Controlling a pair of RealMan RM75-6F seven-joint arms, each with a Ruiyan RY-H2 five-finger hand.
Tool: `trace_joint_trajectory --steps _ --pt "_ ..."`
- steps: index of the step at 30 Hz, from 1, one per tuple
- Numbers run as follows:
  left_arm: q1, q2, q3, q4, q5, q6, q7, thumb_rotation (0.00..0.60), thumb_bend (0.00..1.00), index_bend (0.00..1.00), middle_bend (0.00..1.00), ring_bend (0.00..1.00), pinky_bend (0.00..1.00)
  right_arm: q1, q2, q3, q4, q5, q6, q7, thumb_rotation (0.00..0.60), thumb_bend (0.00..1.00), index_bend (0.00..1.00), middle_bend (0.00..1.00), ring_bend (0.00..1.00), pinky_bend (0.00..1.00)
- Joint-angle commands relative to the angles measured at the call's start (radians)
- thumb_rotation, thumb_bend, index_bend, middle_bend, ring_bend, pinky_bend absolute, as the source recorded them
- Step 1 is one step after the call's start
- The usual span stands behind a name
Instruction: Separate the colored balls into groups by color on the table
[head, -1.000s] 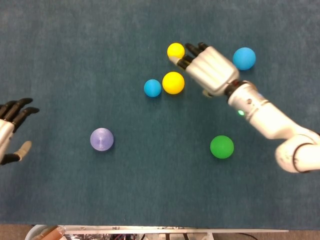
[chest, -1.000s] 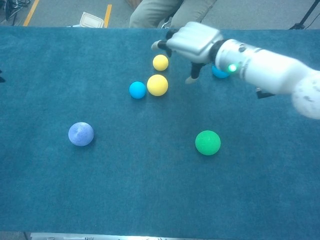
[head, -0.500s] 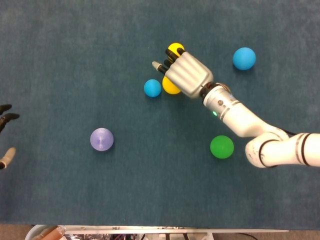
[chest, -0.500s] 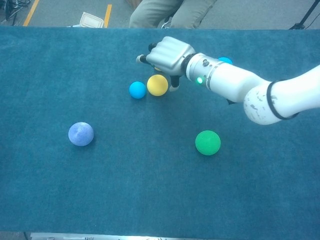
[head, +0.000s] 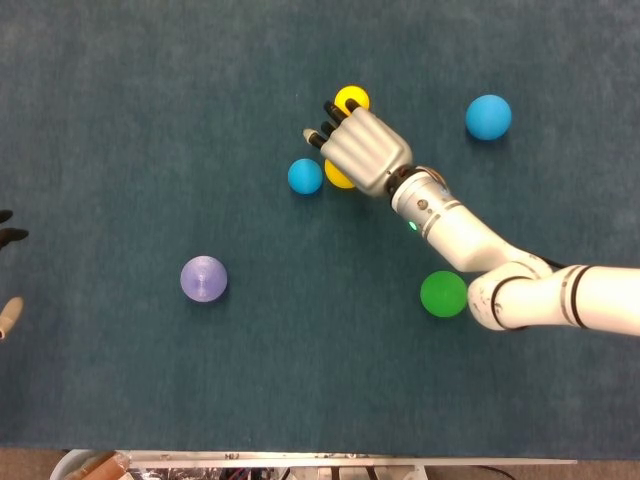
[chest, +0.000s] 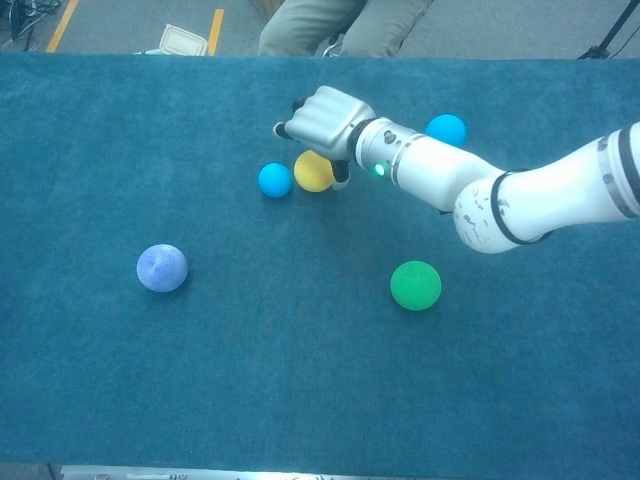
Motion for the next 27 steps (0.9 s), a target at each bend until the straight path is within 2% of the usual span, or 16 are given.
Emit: trace_joint_trajectory --steps 1,9,22,27 --pt "0.002 0.003 -0.002 -0.001 0.005 -0.003 -0.008 0.600 0.32 0.19 0.12 0.15 0.20 0.004 -0.014 -0.003 0.018 0.006 -0.004 0.005 0.600 0.07 0.24 0.35 0.13 0.25" --pt "0.010 0.006 -0.008 0.002 0.016 -0.003 -0.022 0.600 0.32 0.19 0.12 0.15 0.20 0.009 -0.041 0.000 0.054 0.004 -0.004 0.024 0.600 0.10 0.38 0.42 0.17 0.25" --pt "0.018 0.006 -0.017 0.002 0.027 -0.008 -0.026 0.600 0.32 0.19 0.12 0.14 0.20 0.004 -0.047 0.001 0.068 -0.006 0.004 0.045 0.600 0.12 0.47 0.51 0.22 0.25" --pt "0.023 0.008 -0.018 -0.001 0.033 -0.007 -0.025 0.600 0.32 0.19 0.12 0.14 0.19 0.005 -0.046 0.032 0.070 -0.001 0.010 0.077 0.600 0.13 0.47 0.51 0.22 0.25"
